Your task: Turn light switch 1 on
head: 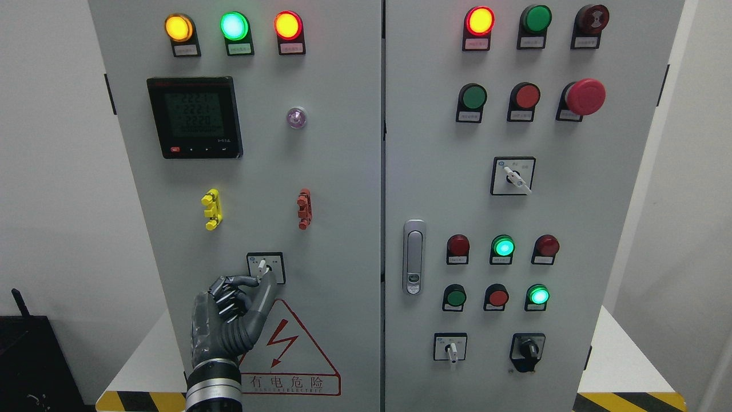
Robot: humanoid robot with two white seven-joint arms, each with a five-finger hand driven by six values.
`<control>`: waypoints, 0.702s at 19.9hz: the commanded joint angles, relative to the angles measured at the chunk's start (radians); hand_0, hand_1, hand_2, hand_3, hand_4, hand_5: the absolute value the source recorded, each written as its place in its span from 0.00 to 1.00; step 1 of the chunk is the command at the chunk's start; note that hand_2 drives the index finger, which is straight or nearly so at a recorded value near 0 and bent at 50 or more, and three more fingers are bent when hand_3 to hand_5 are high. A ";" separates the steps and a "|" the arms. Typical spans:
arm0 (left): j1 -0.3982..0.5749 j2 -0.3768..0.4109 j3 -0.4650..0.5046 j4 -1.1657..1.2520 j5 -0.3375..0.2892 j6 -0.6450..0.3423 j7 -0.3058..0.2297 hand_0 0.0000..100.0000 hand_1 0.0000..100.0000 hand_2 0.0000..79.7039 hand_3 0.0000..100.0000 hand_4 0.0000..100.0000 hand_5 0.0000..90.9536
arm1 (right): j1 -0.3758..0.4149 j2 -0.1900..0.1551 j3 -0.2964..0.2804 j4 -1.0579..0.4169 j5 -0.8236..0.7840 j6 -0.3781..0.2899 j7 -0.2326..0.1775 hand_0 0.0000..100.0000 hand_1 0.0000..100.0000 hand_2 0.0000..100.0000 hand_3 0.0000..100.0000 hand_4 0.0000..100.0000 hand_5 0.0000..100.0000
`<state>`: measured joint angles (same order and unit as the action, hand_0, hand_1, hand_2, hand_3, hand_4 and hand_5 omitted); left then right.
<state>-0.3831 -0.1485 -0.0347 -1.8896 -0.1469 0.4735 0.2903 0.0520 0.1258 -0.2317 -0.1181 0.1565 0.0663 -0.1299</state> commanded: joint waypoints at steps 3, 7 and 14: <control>-0.002 0.000 -0.004 0.001 -0.002 0.000 0.000 0.19 0.65 0.71 0.95 0.95 0.96 | 0.000 0.000 0.000 0.000 0.000 0.000 0.000 0.31 0.00 0.00 0.00 0.00 0.00; -0.003 -0.002 -0.004 0.006 -0.003 0.002 0.000 0.19 0.64 0.72 0.95 0.95 0.96 | 0.000 0.000 0.000 0.000 0.000 0.000 0.000 0.31 0.00 0.00 0.00 0.00 0.00; -0.010 0.000 -0.004 0.007 -0.005 0.002 0.000 0.22 0.62 0.72 0.96 0.95 0.96 | 0.000 0.000 0.000 0.000 0.000 0.000 0.000 0.31 0.00 0.00 0.00 0.00 0.00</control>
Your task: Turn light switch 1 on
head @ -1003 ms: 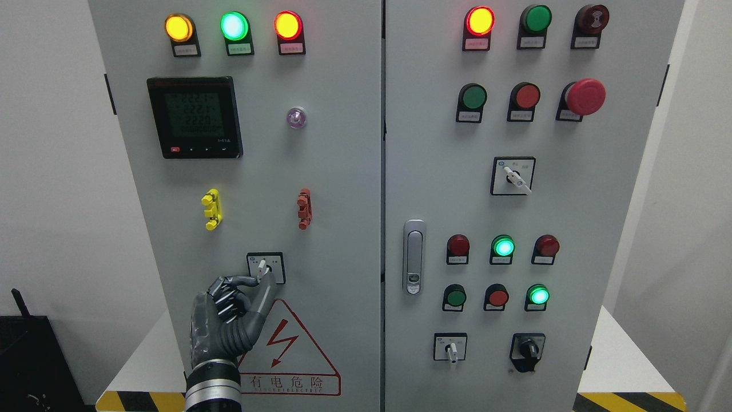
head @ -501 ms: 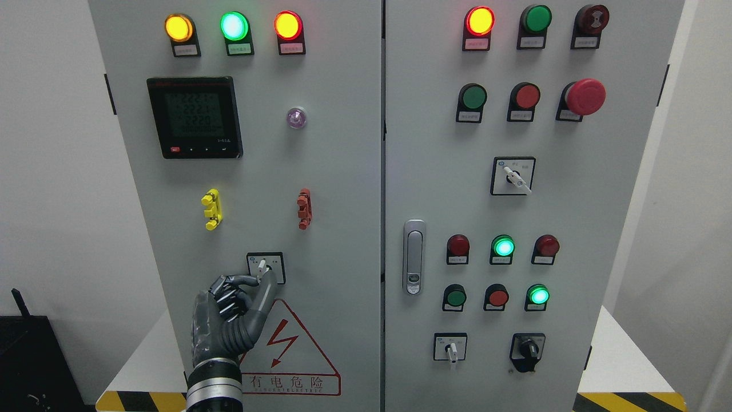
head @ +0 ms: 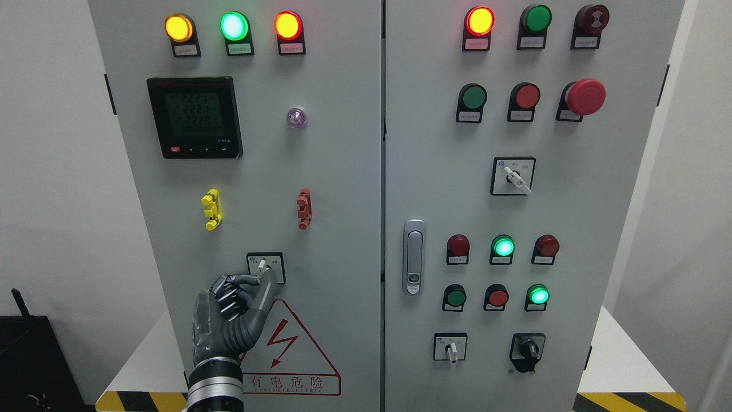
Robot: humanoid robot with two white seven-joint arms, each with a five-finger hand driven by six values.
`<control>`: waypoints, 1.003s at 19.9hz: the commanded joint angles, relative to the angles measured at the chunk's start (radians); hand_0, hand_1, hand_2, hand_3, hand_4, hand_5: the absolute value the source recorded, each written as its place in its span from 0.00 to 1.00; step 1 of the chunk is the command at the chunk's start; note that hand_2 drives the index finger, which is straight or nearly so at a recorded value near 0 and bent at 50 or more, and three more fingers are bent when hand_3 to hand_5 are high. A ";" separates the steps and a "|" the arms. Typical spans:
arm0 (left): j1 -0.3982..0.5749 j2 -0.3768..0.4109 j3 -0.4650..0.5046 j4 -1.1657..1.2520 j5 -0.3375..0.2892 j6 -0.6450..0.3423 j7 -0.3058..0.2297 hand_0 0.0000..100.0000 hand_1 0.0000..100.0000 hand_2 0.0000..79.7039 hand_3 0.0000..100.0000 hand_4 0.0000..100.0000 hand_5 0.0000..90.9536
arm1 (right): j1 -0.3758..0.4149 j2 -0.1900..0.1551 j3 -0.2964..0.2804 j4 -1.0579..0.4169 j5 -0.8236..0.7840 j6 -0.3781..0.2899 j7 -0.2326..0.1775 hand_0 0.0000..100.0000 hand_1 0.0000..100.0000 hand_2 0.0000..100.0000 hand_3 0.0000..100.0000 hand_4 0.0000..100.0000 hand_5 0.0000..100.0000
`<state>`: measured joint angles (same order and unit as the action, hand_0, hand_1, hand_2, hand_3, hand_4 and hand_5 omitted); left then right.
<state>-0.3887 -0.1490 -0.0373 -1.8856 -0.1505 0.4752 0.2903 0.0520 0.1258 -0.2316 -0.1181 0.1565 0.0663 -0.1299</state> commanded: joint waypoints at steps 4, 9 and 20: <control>-0.004 0.000 -0.001 0.005 -0.001 0.003 0.000 0.24 0.61 0.73 0.96 0.95 0.96 | 0.000 0.000 0.000 0.000 0.000 0.000 0.000 0.31 0.00 0.00 0.00 0.00 0.00; -0.004 -0.001 -0.001 0.005 -0.001 0.010 0.000 0.26 0.61 0.73 0.96 0.95 0.96 | 0.000 0.000 0.000 0.000 0.000 0.000 0.000 0.31 0.00 0.00 0.00 0.00 0.00; -0.004 -0.001 -0.004 0.006 -0.001 0.011 0.000 0.32 0.61 0.74 0.95 0.95 0.96 | 0.000 0.000 0.000 0.000 0.000 0.000 0.000 0.31 0.00 0.00 0.00 0.00 0.00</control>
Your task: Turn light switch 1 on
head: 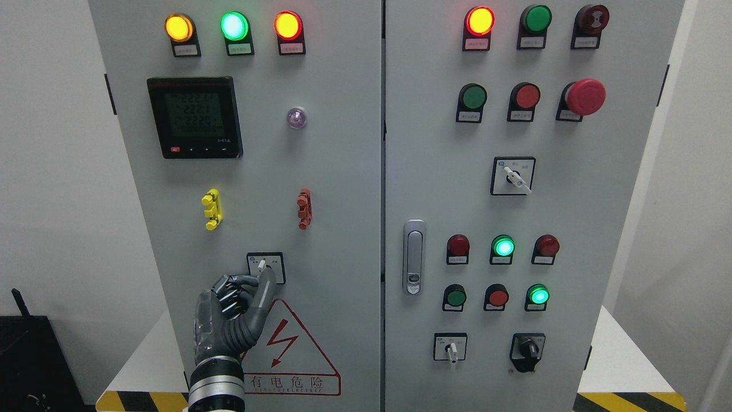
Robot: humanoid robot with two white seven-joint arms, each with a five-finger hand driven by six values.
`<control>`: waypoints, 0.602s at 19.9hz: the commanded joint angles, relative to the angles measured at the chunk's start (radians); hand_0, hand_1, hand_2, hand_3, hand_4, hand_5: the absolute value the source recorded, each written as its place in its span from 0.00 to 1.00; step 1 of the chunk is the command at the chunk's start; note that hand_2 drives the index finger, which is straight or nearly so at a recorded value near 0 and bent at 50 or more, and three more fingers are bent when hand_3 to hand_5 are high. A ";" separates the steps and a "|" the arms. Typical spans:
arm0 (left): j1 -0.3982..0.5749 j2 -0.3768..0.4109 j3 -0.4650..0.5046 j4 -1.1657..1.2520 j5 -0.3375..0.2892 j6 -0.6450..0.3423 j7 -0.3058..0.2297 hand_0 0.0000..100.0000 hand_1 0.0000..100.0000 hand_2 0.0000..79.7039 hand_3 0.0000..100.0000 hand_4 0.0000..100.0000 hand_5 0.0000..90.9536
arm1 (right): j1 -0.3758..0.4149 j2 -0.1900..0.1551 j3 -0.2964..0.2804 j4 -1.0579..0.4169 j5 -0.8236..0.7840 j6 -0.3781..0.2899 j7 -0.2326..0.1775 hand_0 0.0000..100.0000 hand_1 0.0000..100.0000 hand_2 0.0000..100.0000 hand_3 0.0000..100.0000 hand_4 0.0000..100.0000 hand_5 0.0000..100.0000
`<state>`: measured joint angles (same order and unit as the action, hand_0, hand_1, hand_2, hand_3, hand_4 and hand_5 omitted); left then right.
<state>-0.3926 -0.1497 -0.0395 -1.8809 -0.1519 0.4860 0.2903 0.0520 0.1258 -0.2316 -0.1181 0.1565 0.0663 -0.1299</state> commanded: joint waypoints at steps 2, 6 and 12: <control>0.000 -0.001 -0.003 0.002 0.000 0.000 0.000 0.33 0.61 0.74 0.95 0.95 0.96 | 0.000 0.000 0.000 0.000 0.000 0.000 0.000 0.31 0.00 0.00 0.00 0.00 0.00; -0.002 -0.001 -0.003 0.002 0.000 0.000 0.000 0.37 0.61 0.74 0.95 0.95 0.96 | 0.000 0.000 0.000 0.000 0.000 0.000 0.000 0.31 0.00 0.00 0.00 0.00 0.00; -0.005 -0.001 -0.003 0.008 0.002 0.000 0.000 0.43 0.60 0.74 0.95 0.95 0.96 | 0.000 0.000 0.000 0.000 0.000 0.000 0.000 0.31 0.00 0.00 0.00 0.00 0.00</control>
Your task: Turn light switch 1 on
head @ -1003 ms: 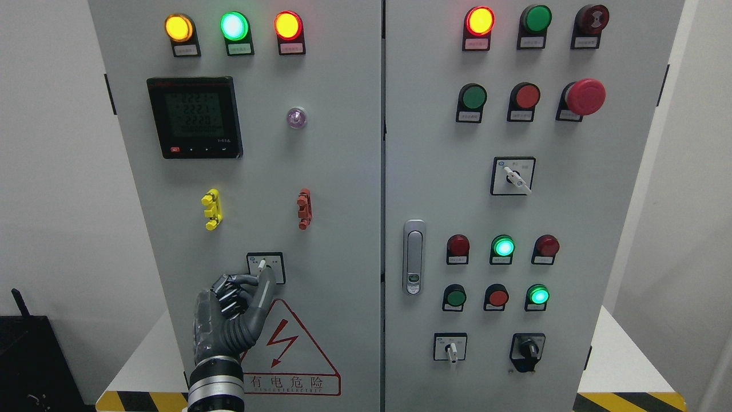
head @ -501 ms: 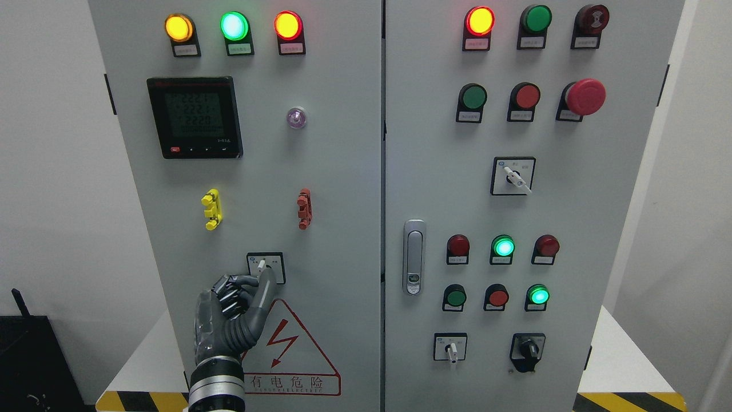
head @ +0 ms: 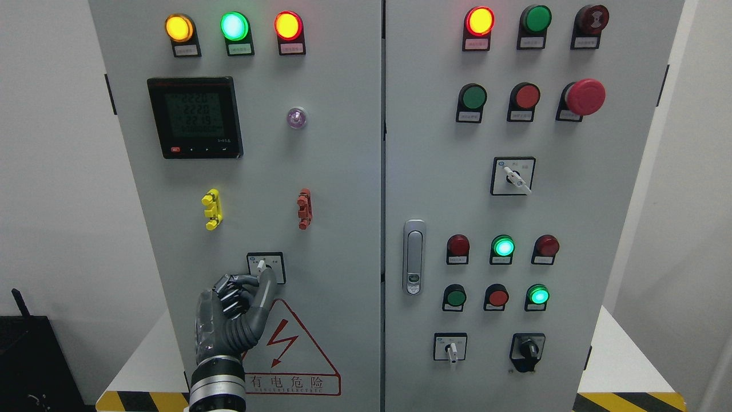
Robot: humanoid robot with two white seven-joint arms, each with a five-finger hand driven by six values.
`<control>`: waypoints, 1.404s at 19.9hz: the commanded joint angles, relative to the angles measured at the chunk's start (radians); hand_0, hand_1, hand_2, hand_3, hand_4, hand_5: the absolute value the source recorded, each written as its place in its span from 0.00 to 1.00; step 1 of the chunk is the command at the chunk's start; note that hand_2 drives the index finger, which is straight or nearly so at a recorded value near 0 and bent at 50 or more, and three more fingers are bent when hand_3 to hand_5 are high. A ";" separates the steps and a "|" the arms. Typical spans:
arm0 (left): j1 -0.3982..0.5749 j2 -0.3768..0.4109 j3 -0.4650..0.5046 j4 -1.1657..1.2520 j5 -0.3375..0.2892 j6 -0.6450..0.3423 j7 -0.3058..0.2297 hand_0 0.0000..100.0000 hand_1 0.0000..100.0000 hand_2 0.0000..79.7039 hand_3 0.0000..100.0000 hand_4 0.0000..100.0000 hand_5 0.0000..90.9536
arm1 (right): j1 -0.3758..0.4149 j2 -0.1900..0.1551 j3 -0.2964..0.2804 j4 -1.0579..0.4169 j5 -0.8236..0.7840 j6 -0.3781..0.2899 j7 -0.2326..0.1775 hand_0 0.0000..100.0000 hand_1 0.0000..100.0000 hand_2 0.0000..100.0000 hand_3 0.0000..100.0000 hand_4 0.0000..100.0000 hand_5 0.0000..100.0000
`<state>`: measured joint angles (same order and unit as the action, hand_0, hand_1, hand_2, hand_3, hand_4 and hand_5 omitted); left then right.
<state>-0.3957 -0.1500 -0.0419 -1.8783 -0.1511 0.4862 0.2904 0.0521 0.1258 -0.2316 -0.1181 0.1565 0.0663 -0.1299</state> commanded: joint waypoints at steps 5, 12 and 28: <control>-0.003 0.000 -0.001 0.010 0.001 0.000 -0.002 0.46 0.58 0.74 0.95 0.95 0.96 | 0.000 0.000 0.000 0.000 0.000 0.000 0.000 0.31 0.00 0.00 0.00 0.00 0.00; -0.005 0.000 -0.001 0.011 0.001 0.000 -0.002 0.51 0.54 0.74 0.95 0.95 0.96 | 0.000 0.000 0.000 0.000 0.000 0.000 0.000 0.31 0.00 0.00 0.00 0.00 0.00; -0.009 0.000 -0.003 0.019 0.001 -0.001 -0.002 0.54 0.49 0.74 0.95 0.95 0.96 | 0.000 0.000 0.000 0.000 0.000 0.000 0.000 0.31 0.00 0.00 0.00 0.00 0.00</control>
<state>-0.4040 -0.1506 -0.0451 -1.8629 -0.1501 0.4886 0.2782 0.0520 0.1258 -0.2317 -0.1182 0.1565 0.0663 -0.1299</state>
